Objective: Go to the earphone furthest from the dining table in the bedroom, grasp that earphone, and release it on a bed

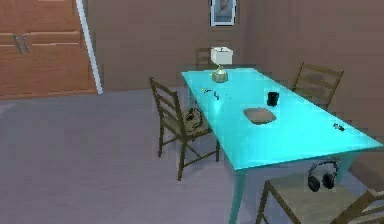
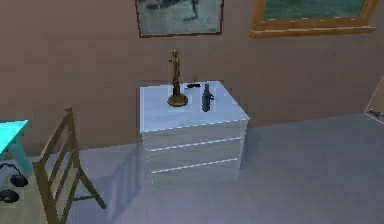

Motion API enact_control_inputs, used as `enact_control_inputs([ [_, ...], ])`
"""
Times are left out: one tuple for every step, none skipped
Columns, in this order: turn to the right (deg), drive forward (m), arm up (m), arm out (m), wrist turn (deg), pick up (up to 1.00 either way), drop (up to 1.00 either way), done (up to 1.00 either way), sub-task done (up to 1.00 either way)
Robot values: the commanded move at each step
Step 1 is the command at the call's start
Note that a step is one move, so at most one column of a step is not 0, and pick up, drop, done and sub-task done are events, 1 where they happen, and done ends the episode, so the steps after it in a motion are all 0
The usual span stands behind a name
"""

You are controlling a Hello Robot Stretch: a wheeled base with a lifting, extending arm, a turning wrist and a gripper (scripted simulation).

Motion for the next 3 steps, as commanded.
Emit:
enact_control_inputs([
  [0.0,0.55,0.0,0.0,0.0,0.0,0.0,0.0,0.0],
  [-21.0,0.0,0.0,0.0,0.0,0.0,0.0,0.0,0.0],
  [0.0,0.0,0.5,0.0,0.0,0.0,0.0,0.0,0.0],
])
